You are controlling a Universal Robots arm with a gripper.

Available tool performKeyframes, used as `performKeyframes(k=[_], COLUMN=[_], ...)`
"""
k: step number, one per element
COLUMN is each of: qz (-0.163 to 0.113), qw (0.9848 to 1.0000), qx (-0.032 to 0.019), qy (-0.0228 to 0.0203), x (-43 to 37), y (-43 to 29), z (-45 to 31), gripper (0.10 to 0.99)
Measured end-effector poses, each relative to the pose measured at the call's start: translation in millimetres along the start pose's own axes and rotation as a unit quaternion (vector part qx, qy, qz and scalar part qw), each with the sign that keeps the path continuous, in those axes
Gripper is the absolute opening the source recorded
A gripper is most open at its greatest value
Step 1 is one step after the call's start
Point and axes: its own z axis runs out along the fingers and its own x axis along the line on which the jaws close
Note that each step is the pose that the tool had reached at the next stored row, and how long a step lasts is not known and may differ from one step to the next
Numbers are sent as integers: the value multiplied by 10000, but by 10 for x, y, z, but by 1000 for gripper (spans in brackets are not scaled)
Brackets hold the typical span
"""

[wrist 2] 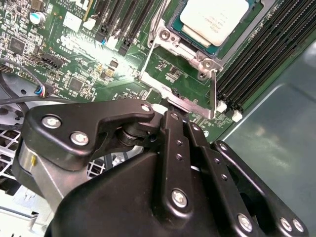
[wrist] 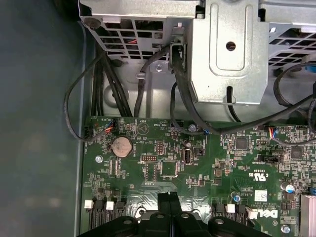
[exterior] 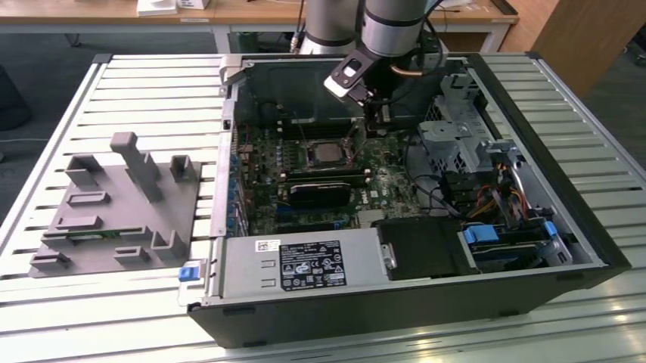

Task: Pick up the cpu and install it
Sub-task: 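Close the cpu cover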

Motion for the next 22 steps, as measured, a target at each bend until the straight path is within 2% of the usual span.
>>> performKeyframes(k=[22], qz=[0], qw=[10000], qx=[0], qy=[0], x=[3], y=[-109], z=[0], gripper=[106])
